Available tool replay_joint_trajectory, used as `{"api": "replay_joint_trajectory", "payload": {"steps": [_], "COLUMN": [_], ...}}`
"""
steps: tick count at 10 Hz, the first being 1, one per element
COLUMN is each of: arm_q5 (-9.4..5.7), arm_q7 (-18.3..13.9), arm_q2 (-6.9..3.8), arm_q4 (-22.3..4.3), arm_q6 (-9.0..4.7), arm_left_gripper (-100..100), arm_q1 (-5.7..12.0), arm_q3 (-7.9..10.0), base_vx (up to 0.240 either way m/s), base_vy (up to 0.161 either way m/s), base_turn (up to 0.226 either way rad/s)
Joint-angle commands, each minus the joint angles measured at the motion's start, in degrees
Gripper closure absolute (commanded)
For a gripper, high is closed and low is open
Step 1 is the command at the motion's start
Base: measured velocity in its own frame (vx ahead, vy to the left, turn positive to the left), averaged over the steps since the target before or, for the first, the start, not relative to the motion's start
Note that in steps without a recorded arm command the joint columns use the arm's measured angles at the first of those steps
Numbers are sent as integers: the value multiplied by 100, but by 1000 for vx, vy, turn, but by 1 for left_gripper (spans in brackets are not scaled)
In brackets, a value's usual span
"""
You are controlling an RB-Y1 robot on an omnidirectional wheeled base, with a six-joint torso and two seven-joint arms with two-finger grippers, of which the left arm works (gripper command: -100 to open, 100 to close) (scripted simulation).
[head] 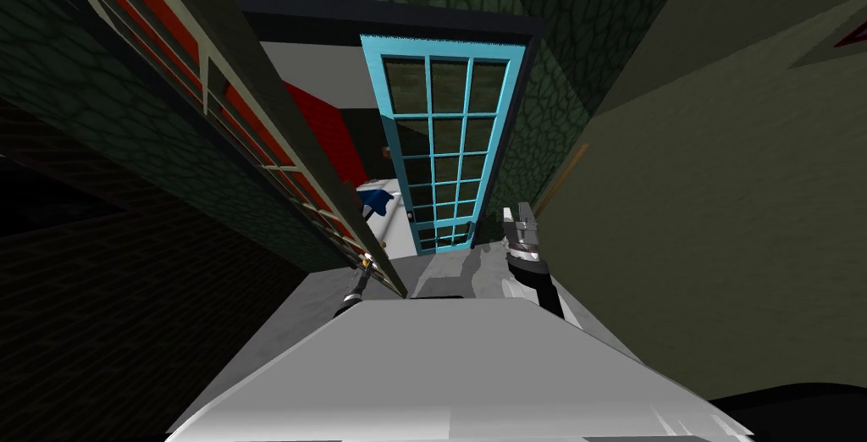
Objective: Pull the door open
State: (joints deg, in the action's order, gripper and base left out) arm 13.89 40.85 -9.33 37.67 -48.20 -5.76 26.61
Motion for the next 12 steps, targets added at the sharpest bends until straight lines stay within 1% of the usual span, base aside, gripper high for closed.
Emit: {"api": "replay_joint_trajectory", "payload": {"steps": [1, 3, 4, 5, 6, 7, 8, 9, 10, 11, 12], "arm_q5": [-154, -154, -194, -194, -194, -194, -194, -194, -194, -194, -194], "arm_q7": [-89, -89, -207, -207, -207, -207, -207, -207, -207, -207, -207], "arm_q2": [-178, -178, -194, -194, -194, -194, -194, -194, -194, -194, -194], "arm_q4": [-261, -261, -267, -267, -477, -523, -480, -320, -338, -632, -587], "arm_q6": [-134, -134, -138, -138, -138, -138, -138, -138, -138, -140, -138], "arm_left_gripper": [100, 100, 100, 100, 100, 100, 100, 100, 100, 100, 100], "arm_q1": [197, 197, 192, 192, 192, 192, 192, 192, 192, 192, 192], "arm_q3": [175, 175, 160, 160, 160, 160, 160, 160, 160, 160, 160], "base_vx": [-21, -12, -18, -14, -2, 11, 12, -5, -8, -1, 9], "base_vy": [1, 1, 9, 16, 10, 5, -1, -6, -7, 7, 2], "base_turn": [7, 11, -24, -31, -1, -3, 22, 20, -23, -16, 13]}}
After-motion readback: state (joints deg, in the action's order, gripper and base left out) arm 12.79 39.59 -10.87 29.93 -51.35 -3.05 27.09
